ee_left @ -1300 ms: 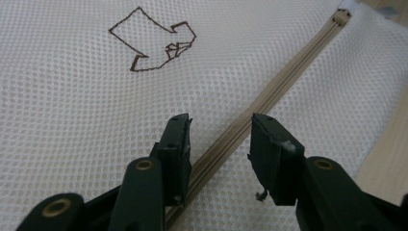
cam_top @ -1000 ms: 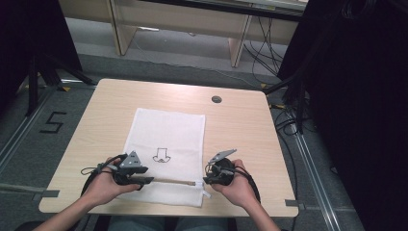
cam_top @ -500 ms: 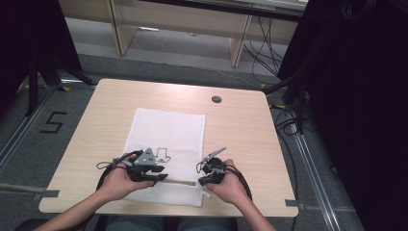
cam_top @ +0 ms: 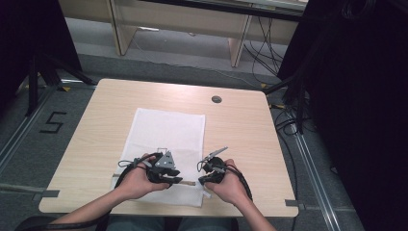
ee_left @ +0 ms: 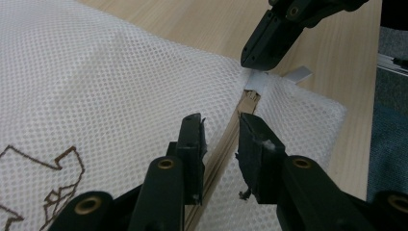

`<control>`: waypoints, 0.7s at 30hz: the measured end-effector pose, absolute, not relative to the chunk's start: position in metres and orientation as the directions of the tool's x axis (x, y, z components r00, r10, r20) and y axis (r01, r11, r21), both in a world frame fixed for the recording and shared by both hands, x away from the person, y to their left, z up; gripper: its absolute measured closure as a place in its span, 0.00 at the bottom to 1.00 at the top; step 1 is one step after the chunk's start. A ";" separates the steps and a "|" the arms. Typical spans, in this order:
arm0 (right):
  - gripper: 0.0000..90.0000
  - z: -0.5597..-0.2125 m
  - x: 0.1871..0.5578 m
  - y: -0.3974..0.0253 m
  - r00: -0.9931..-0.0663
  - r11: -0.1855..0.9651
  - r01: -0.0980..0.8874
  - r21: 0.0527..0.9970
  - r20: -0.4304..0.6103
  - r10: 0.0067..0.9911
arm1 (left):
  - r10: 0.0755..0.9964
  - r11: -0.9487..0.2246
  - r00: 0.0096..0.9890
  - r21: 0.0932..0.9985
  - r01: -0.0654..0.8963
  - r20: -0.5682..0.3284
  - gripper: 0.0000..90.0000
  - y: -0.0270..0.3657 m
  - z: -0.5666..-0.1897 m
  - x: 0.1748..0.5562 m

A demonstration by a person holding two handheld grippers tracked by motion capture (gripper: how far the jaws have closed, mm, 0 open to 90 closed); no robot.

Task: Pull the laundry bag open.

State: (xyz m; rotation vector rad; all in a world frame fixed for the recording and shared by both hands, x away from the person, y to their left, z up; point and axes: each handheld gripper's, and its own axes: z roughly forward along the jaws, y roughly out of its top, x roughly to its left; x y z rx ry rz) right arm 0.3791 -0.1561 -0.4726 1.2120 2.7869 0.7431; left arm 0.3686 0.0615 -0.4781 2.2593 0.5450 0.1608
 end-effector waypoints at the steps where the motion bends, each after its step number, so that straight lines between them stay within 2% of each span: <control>1: 1.00 -0.473 0.379 -0.156 -0.701 0.590 0.687 0.424 0.175 0.691 | 0.424 -0.607 0.904 0.724 0.327 -0.052 0.78 0.060 -0.479 0.369; 3: 1.00 -0.475 0.381 -0.155 -0.705 0.596 0.685 0.419 0.174 0.688 | 0.389 -0.656 0.921 0.696 0.292 -0.019 0.78 0.058 -0.479 0.372; 8: 1.00 -0.477 0.383 -0.152 -0.708 0.608 0.685 0.401 0.168 0.686 | 0.384 -0.657 0.923 0.693 0.297 -0.032 0.78 0.048 -0.482 0.373; 9: 1.00 -0.477 0.383 -0.151 -0.699 0.602 0.696 0.391 0.177 0.693 | 0.408 -0.622 0.911 0.714 0.322 -0.055 0.78 0.045 -0.484 0.371; 10: 1.00 -0.478 0.383 -0.150 -0.699 0.603 0.696 0.389 0.176 0.693 | 0.357 -0.686 0.934 0.678 0.265 -0.003 0.78 0.048 -0.481 0.375; 11: 1.00 -0.479 0.382 -0.149 -0.702 0.605 0.693 0.392 0.176 0.690 | 0.400 -0.632 0.915 0.709 0.312 -0.045 0.78 0.043 -0.484 0.372; 14: 1.00 -0.482 0.381 -0.146 -0.715 0.623 0.681 0.385 0.163 0.680 | 0.405 -0.627 0.913 0.712 0.317 -0.051 0.78 0.042 -0.484 0.372; 16: 1.00 -0.482 0.379 -0.144 -0.711 0.624 0.685 0.376 0.159 0.685 | 0.368 -0.680 0.930 0.679 0.277 -0.011 0.78 0.044 -0.482 0.375; 21: 1.00 -0.483 0.381 -0.145 -0.710 0.620 0.684 0.384 0.158 0.686 | 0.360 -0.687 0.933 0.675 0.267 -0.002 0.78 0.044 -0.482 0.375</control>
